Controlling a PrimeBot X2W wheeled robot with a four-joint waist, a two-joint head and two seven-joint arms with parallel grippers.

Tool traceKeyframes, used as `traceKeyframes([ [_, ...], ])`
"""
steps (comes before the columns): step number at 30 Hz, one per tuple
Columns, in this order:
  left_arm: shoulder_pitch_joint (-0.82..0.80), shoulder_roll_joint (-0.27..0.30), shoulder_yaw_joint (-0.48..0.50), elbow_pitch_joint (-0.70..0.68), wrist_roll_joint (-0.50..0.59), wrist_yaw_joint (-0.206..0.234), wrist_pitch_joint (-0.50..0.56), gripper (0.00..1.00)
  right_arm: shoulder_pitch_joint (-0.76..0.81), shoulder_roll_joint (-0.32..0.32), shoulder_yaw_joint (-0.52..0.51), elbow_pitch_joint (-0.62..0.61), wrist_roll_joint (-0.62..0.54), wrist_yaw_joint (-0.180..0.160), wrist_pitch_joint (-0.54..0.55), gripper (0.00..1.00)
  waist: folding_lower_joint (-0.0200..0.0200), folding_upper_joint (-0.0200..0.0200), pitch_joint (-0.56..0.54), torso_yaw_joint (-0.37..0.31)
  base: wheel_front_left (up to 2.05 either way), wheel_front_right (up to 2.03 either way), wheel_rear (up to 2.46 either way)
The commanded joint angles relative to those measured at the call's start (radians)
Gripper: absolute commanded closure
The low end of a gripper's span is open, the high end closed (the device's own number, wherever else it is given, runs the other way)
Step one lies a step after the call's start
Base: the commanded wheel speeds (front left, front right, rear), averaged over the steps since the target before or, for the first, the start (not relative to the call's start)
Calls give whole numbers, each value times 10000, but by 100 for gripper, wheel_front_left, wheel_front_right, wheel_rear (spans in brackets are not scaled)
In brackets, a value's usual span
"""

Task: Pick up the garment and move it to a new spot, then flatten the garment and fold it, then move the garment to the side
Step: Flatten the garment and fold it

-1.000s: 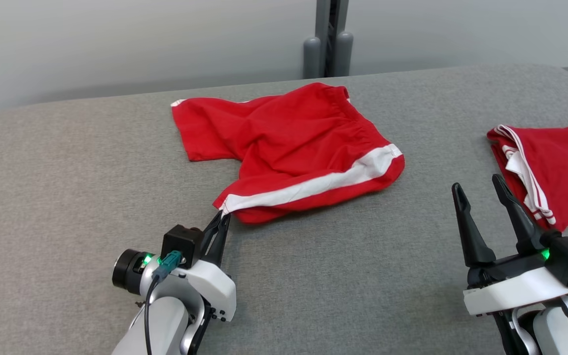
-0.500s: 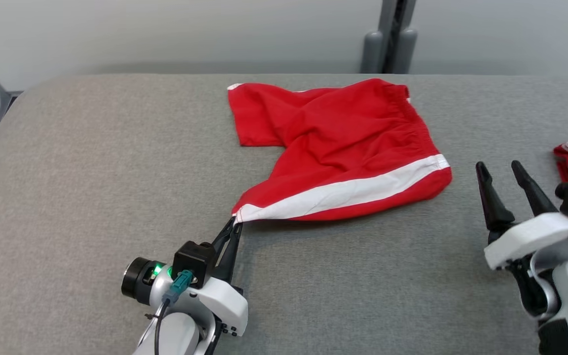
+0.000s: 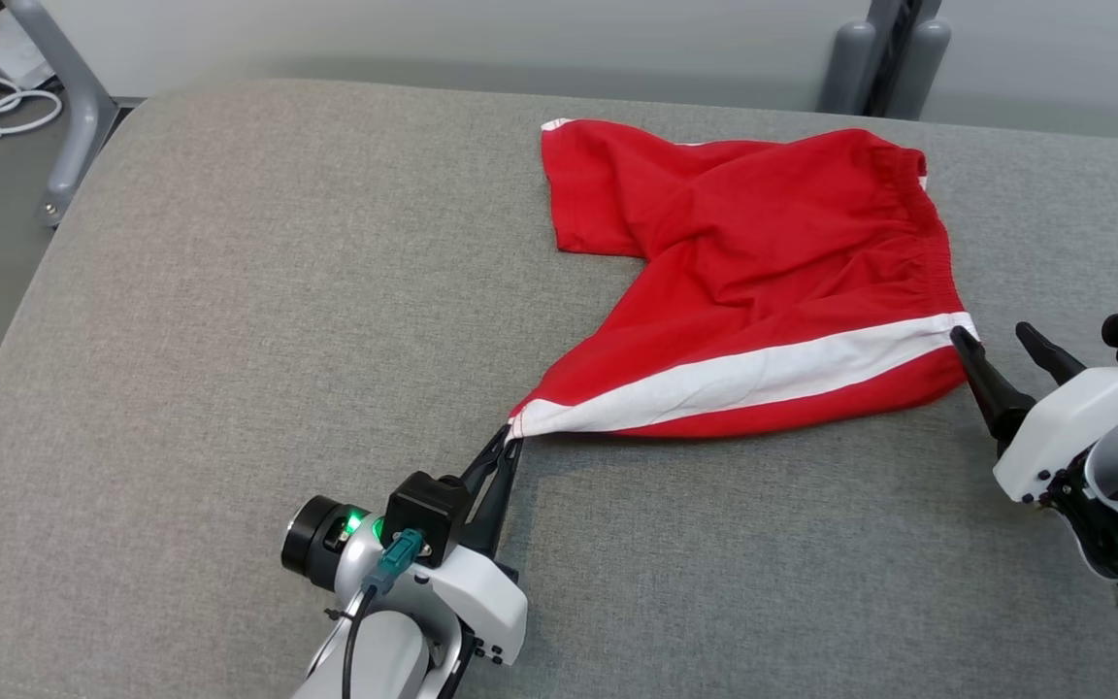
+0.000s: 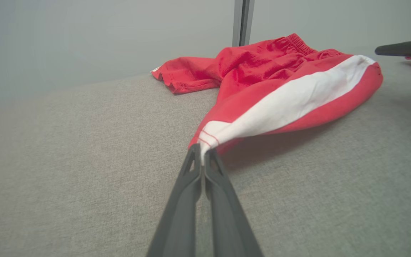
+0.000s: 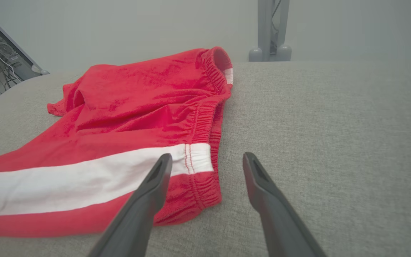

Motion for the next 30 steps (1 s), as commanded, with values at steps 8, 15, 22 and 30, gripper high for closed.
traceKeyframes([
  [8, -204, -69, -81, 79, 14, -38, -41, 100, -481, -691, 1318, 14, 1294, 1, -19, 0, 0, 0, 225, 205, 0, 0, 0],
  [15, -221, -111, -63, 129, 5, -48, -41, 100, -669, -971, 2088, 83, 1800, 1, -228, 57, 0, 0, 255, 244, 0, 0, 0],
  [22, -247, -138, -24, 219, 6, -48, -42, 100, -881, -1255, 2908, 80, 2279, 1, -603, 100, 0, 0, 244, 218, 0, 0, 0],
  [30, -203, -137, 124, 257, 55, 1, -42, 100, -1041, -1555, 3554, -14, 2738, 1, -1385, 100, 0, 0, 173, 60, 0, 0, 0],
])
